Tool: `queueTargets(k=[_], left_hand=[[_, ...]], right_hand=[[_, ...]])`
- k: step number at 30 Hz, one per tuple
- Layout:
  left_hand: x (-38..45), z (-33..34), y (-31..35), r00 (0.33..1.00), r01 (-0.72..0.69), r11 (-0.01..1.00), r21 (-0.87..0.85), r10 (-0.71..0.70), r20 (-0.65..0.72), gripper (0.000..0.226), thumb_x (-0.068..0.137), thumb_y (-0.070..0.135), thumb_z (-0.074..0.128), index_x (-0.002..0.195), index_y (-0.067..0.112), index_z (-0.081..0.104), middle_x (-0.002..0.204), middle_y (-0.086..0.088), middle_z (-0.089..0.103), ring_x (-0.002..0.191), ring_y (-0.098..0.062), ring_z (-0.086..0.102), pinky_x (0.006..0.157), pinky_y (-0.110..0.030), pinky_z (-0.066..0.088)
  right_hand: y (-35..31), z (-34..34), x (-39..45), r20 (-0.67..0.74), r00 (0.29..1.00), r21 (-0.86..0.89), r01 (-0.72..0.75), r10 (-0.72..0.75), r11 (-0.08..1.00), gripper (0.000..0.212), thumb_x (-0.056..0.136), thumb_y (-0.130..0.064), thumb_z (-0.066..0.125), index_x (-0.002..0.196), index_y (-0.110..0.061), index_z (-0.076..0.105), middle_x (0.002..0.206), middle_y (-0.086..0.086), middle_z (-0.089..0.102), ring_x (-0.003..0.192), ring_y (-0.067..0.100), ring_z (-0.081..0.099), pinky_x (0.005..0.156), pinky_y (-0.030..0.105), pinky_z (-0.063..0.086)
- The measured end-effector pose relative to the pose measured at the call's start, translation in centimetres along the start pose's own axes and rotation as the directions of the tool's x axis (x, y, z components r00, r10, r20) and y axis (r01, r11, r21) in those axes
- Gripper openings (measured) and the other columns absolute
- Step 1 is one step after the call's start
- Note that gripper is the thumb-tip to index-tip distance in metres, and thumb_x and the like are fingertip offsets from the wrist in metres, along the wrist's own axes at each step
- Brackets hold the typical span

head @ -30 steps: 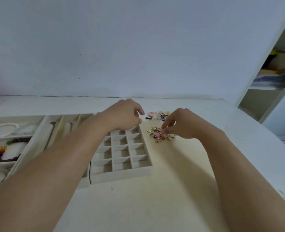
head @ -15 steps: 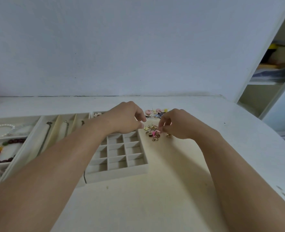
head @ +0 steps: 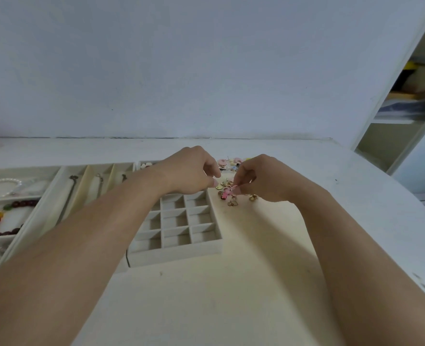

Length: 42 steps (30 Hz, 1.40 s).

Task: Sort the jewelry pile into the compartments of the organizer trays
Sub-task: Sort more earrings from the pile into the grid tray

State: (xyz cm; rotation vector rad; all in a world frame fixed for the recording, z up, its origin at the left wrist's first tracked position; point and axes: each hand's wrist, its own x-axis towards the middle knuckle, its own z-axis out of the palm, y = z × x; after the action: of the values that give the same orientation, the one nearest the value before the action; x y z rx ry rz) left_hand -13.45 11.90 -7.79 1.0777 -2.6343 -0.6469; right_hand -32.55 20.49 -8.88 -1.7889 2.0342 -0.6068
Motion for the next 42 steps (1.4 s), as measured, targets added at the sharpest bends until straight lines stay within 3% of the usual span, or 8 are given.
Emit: queueTargets(k=[5, 10, 20, 28, 30, 35, 39, 42], left_hand=[[0.1, 0.3, 0.2, 1.0, -0.012, 1.0, -0.026, 0.012, -0.011, 0.019, 0.09, 0.03, 0.073, 0.109, 0.027, 0.075, 0.114, 0.009, 0.069, 0.104, -0.009, 0.059, 0.087, -0.021, 0.04], [0.1, 0.6, 0.3, 1.0, -0.01, 1.0, -0.021, 0.01, 0.0, 0.02, 0.09, 0.032, 0.073, 0.109, 0.027, 0.076, 0.116, 0.009, 0.069, 0.108, -0.01, 0.06, 0.092, -0.024, 0.044], [0.3, 0.5, 0.1, 0.999, -0.02, 1.0, -0.019, 0.019, -0.033, 0.024, 0.09, 0.031, 0.073, 0.114, 0.026, 0.074, 0.111, 0.01, 0.067, 0.107, -0.009, 0.06, 0.087, -0.021, 0.039], [0.5, 0.7, 0.2, 0.994, -0.082, 0.995, -0.059, 0.077, -0.083, 0.016, 0.094, 0.035, 0.067, 0.09, 0.023, 0.076, 0.074, 0.006, 0.064, 0.064, -0.008, 0.05, 0.061, -0.026, 0.038], [0.4, 0.6, 0.3, 0.993, -0.078, 0.995, -0.062, 0.072, -0.092, 0.018, 0.095, 0.034, 0.065, 0.087, 0.022, 0.074, 0.068, 0.006, 0.06, 0.059, -0.008, 0.048, 0.058, -0.026, 0.036], [0.5, 0.5, 0.3, 0.993, -0.04, 0.995, -0.09, 0.029, -0.115, 0.019, 0.096, 0.033, 0.063, 0.088, 0.02, 0.074, 0.057, 0.012, 0.052, 0.048, -0.002, 0.046, 0.052, -0.023, 0.032], [0.6, 0.3, 0.6, 0.99, -0.027, 0.991, -0.131, 0.008, -0.143, 0.018, 0.096, 0.031, 0.065, 0.088, 0.019, 0.075, 0.052, 0.013, 0.048, 0.037, 0.002, 0.044, 0.04, -0.015, 0.028], [0.6, 0.3, 0.5, 0.99, -0.009, 0.993, -0.114, -0.007, -0.141, 0.019, 0.095, 0.032, 0.065, 0.088, 0.018, 0.076, 0.056, 0.012, 0.052, 0.039, 0.0, 0.045, 0.043, -0.019, 0.031]], right_hand=[[-0.4, -0.5, -0.3, -0.041, 0.998, 0.139, 0.045, -0.04, 0.989, 0.008, 0.082, -0.021, 0.083, 0.082, -0.02, 0.075, 0.069, -0.011, 0.073, 0.055, -0.002, 0.059, 0.051, 0.015, 0.042], [-0.2, -0.3, -0.1, -0.052, 0.999, 0.09, 0.001, 0.004, 0.996, 0.006, 0.082, -0.022, 0.082, 0.082, -0.023, 0.076, 0.073, -0.01, 0.075, 0.063, 0.004, 0.065, 0.06, 0.025, 0.05], [-0.2, -0.2, 0.2, -0.138, 0.99, 0.129, 0.008, 0.01, 0.992, 0.014, 0.09, -0.014, 0.069, 0.082, -0.025, 0.068, 0.072, -0.013, 0.073, 0.066, 0.011, 0.069, 0.05, 0.026, 0.047], [-1.1, 0.0, -0.2, -0.081, 0.995, 0.332, 0.086, -0.062, 0.939, 0.007, 0.096, -0.017, 0.066, 0.09, -0.018, 0.064, 0.087, 0.003, 0.076, 0.07, 0.013, 0.069, 0.063, 0.037, 0.044], [-1.2, 0.0, -0.3, -0.064, 0.996, 0.378, 0.08, -0.06, 0.922, 0.005, 0.096, -0.019, 0.067, 0.094, -0.015, 0.065, 0.091, 0.006, 0.076, 0.073, 0.016, 0.069, 0.064, 0.039, 0.044], [-1.3, 0.0, -0.6, -0.004, 1.0, 0.484, 0.02, -0.021, 0.875, 0.033, 0.083, -0.02, 0.082, 0.109, -0.013, 0.064, 0.087, 0.002, 0.077, 0.074, 0.015, 0.064, 0.062, 0.028, 0.047], [-1.5, 0.2, -0.6, -0.033, 0.999, 0.496, 0.004, 0.014, 0.868, 0.032, 0.081, -0.01, 0.082, 0.108, -0.012, 0.065, 0.087, 0.008, 0.078, 0.071, 0.017, 0.064, 0.06, 0.028, 0.045], [-1.6, 0.2, -0.5, -0.078, 0.996, 0.493, -0.004, 0.049, 0.87, 0.029, 0.081, -0.009, 0.082, 0.105, -0.012, 0.066, 0.081, 0.005, 0.077, 0.069, 0.017, 0.064, 0.058, 0.026, 0.045]])
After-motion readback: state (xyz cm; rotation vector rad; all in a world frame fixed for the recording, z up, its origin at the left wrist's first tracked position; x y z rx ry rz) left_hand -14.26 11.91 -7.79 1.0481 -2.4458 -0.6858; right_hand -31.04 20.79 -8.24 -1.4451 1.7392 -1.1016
